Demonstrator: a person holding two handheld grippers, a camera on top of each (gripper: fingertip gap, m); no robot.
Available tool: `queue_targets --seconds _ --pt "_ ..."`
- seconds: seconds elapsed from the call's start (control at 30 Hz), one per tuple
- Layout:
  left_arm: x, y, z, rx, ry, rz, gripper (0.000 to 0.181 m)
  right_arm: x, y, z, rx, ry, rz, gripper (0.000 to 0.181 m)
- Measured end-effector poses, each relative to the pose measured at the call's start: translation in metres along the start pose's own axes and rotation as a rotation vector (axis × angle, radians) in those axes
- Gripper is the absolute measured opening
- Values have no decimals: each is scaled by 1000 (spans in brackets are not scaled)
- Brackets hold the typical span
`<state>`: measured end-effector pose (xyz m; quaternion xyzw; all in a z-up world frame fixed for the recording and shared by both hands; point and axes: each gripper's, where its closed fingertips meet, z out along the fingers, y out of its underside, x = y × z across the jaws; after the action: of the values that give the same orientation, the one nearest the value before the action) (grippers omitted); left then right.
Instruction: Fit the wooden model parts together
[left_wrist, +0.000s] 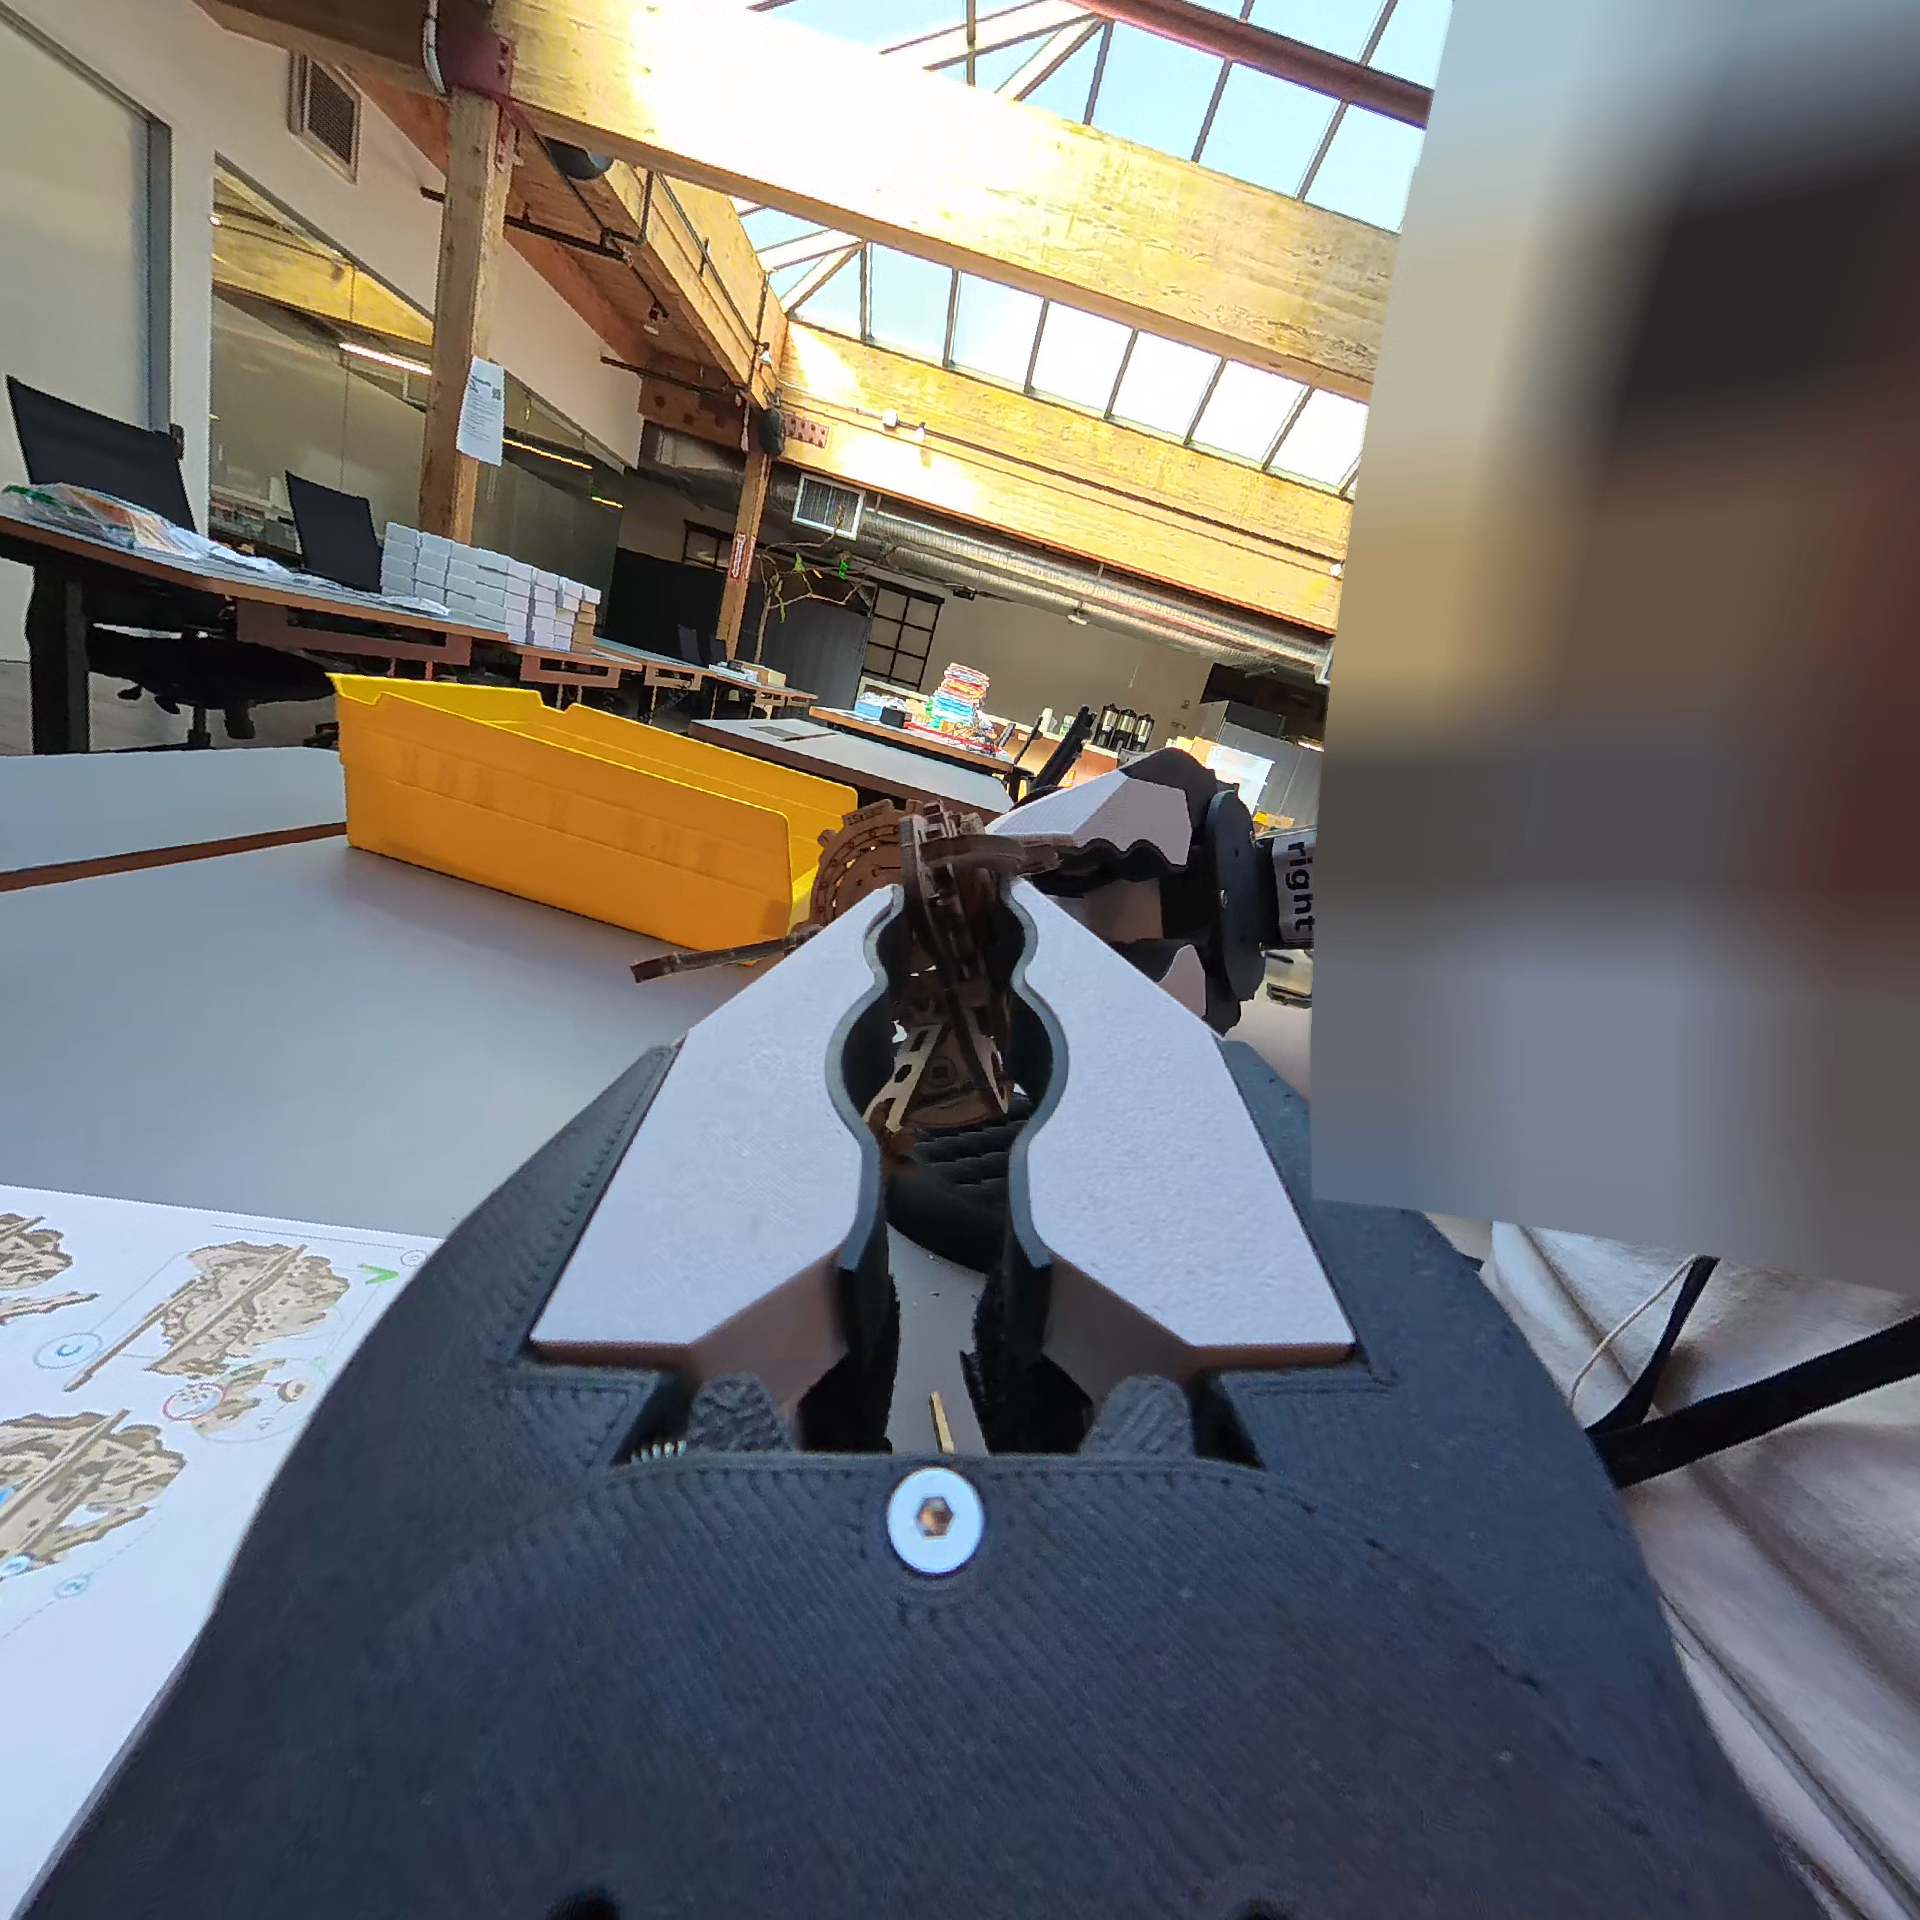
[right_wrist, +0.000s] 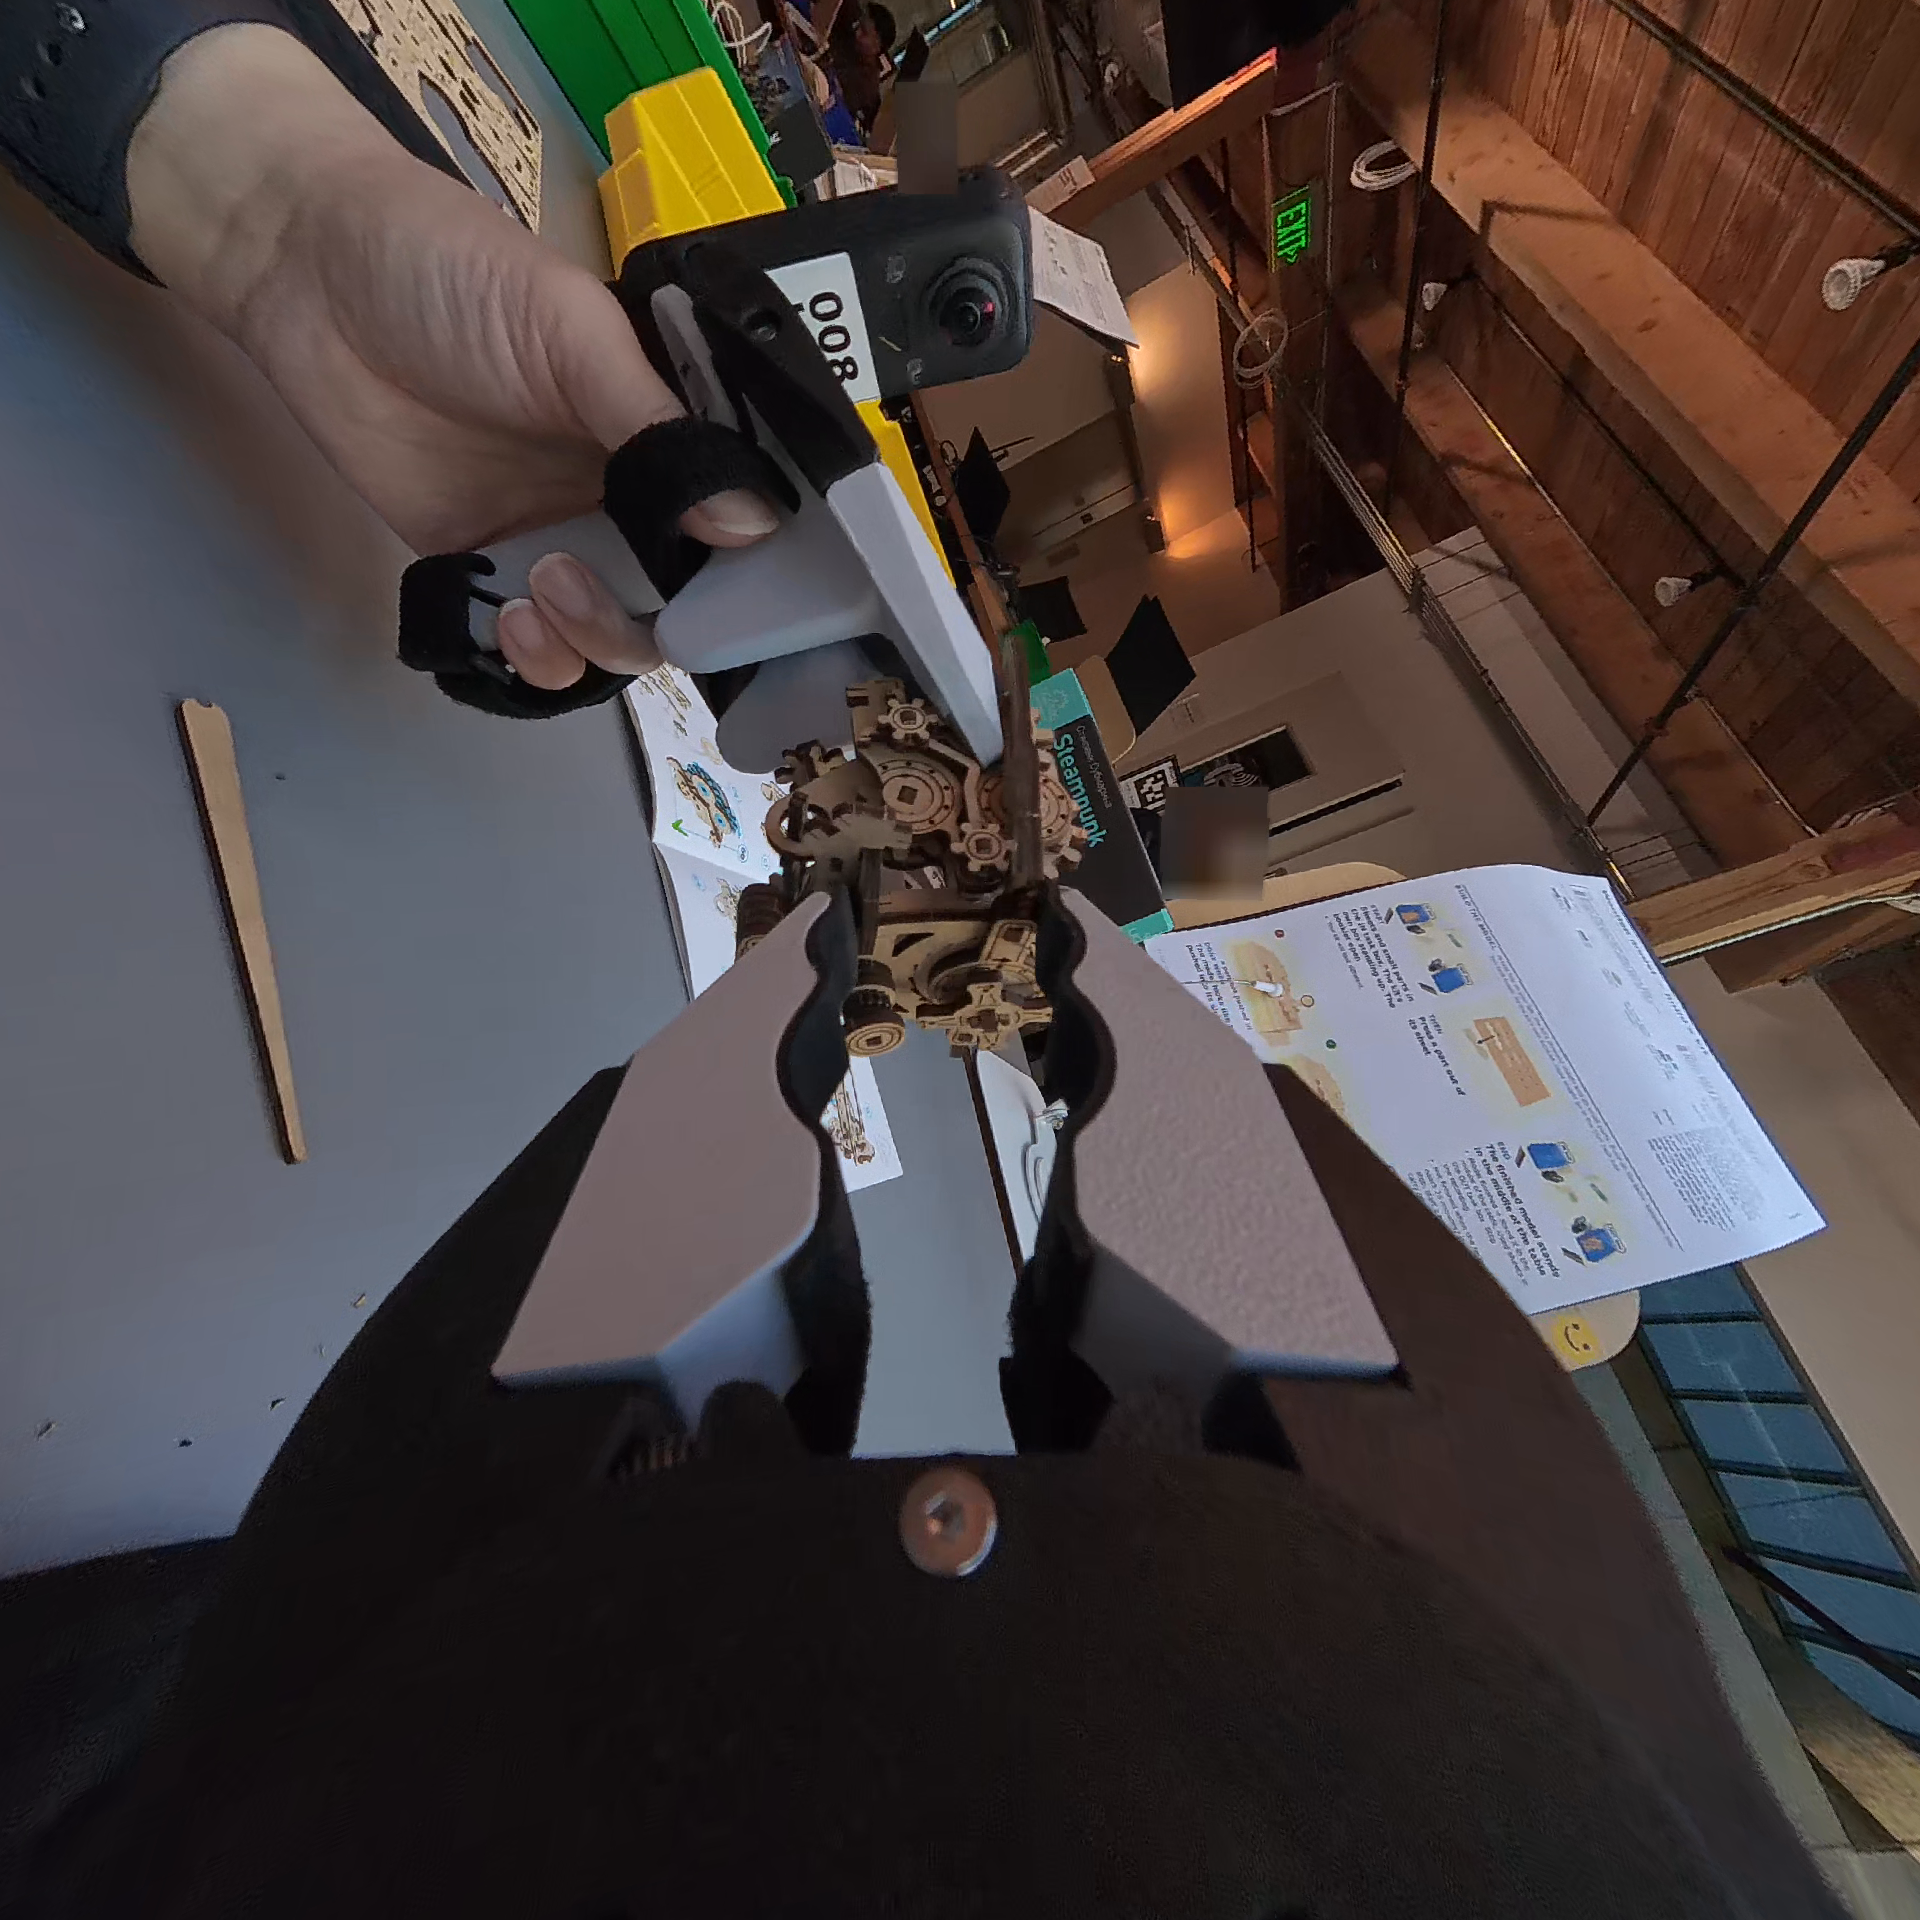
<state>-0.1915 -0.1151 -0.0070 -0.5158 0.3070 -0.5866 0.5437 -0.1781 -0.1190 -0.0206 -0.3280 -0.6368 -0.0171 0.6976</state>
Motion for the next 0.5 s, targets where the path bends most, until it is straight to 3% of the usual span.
queue_targets --seconds 0.5 --pt "-7 7 -1 -64 -26 -75 11 -6 11 6 -26 2 17 35"
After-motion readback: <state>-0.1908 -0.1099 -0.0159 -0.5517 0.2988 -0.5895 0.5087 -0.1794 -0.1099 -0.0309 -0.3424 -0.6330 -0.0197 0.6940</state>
